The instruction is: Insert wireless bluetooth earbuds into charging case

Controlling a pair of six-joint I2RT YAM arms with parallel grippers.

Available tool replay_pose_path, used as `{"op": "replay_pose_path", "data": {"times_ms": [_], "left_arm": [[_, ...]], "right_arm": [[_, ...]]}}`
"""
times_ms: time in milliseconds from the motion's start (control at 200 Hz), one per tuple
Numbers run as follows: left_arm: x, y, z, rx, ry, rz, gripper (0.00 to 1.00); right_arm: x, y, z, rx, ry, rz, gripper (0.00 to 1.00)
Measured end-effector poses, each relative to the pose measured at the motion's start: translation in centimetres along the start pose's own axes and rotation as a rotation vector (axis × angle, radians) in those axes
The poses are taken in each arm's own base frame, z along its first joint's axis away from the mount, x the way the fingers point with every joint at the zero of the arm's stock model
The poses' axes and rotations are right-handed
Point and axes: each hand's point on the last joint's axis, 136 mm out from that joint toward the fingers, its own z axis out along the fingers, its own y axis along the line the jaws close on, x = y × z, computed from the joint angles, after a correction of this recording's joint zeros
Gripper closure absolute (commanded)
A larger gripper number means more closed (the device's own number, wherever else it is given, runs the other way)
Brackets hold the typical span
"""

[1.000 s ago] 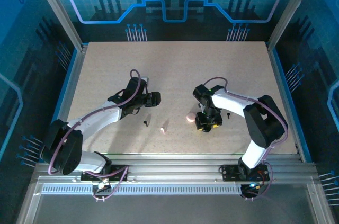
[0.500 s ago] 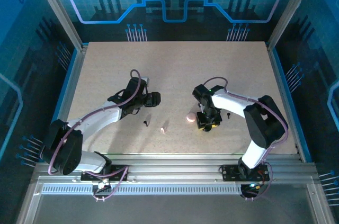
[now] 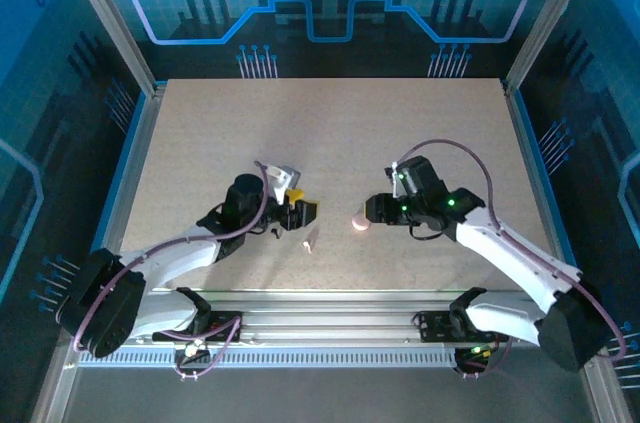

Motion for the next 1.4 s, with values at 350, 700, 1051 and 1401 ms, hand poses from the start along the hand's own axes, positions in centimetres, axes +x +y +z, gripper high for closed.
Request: {"op": "replay_pose_path", "data": {"times_ms": [350,700,1051,1401], "left_arm": [[-1.1,-7.0,-0.1,0.228,-0.154,0.320,0.37],[-2.0,-8.6,1.0,0.241,-0.260,0.378,0.39],[-2.1,-8.9,2.5,0.246,-0.328,0.352,0.41],[-3.1,-8.8,2.6,0.239,-0.390,0.292,0.42]], "right_arm": [[-2.2,3.3,-2.3,-0.238,-0.200,0.127,0.51],[-2.5,4.9,-2.6,-0.348,-0.250,0.215,0.51],[-2.3,6.6,-2.9,-0.392,-0.257,0.204,0.51],[-2.3,7.3,-2.7,-0.399,-0.270,0.193,0.51]]}}
